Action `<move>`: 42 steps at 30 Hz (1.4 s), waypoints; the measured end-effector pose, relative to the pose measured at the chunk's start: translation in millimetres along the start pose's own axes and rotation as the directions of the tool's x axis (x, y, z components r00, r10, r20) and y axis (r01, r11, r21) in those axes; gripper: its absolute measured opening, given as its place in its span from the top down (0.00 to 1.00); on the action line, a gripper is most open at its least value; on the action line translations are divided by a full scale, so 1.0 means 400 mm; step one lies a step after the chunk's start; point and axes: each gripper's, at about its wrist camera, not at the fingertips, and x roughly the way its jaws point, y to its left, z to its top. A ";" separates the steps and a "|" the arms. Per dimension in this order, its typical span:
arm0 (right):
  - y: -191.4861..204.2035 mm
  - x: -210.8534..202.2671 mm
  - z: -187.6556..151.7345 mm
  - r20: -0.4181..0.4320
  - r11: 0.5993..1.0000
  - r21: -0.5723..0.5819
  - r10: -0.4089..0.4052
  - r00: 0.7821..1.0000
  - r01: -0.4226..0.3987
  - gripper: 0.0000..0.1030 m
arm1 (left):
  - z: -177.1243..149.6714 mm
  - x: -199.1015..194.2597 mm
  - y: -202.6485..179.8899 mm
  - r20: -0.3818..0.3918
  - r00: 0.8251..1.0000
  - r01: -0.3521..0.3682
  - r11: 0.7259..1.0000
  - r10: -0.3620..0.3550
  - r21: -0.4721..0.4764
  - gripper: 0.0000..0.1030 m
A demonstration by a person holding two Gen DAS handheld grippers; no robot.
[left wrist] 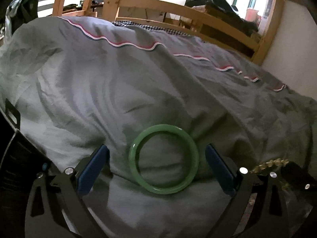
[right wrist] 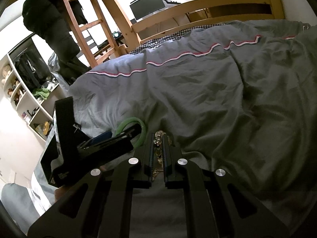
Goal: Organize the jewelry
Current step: 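Carry the bangle over the black box with the left tool while the right tool carries the gold bracelet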
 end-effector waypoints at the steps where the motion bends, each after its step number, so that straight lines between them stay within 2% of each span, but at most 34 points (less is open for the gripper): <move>1: -0.001 0.000 0.001 0.003 1.000 0.002 0.002 1.000 -0.002 0.92 | 0.002 0.010 -0.007 -0.006 1.000 0.008 1.000 -0.007 0.008 0.06; 4: 0.002 -0.017 0.010 0.026 1.000 0.010 0.020 0.999 -0.020 0.92 | -0.007 0.020 -0.025 -0.023 0.999 0.029 0.998 -0.027 0.052 0.07; 7: 0.014 -0.044 0.028 0.057 1.000 0.000 0.029 0.998 -0.029 0.92 | -0.018 0.027 -0.044 -0.030 1.000 -0.001 0.996 0.004 0.093 0.23; 9: 0.020 -0.063 0.038 0.076 0.999 -0.005 0.035 0.996 -0.035 0.92 | -0.017 0.027 -0.038 -0.031 1.000 0.000 0.997 0.002 0.082 0.28; 12: 0.024 -0.086 0.049 0.099 0.999 -0.008 0.042 0.994 -0.041 0.92 | -0.014 0.025 -0.026 -0.031 0.999 0.029 0.998 -0.027 0.056 0.28; 24: 0.036 -0.127 0.065 0.126 0.999 -0.014 0.046 0.991 -0.045 0.92 | -0.016 -0.046 -0.029 -0.008 0.999 0.051 0.998 -0.051 0.031 0.28; 32: 0.069 -0.175 0.076 0.134 0.998 -0.031 0.054 0.990 -0.051 0.92 | -0.015 -0.183 -0.060 0.021 0.999 0.049 0.999 -0.049 0.015 0.28; 37: 0.126 -0.201 0.086 0.126 0.996 -0.070 0.069 0.990 -0.060 0.92 | -0.003 -0.286 -0.057 0.046 0.999 0.027 1.000 -0.027 -0.002 0.28; 42: 0.208 -0.219 0.093 0.121 0.988 -0.128 0.102 0.987 -0.086 0.92 | -0.010 -0.371 -0.022 0.065 0.996 -0.056 0.998 0.056 -0.010 0.28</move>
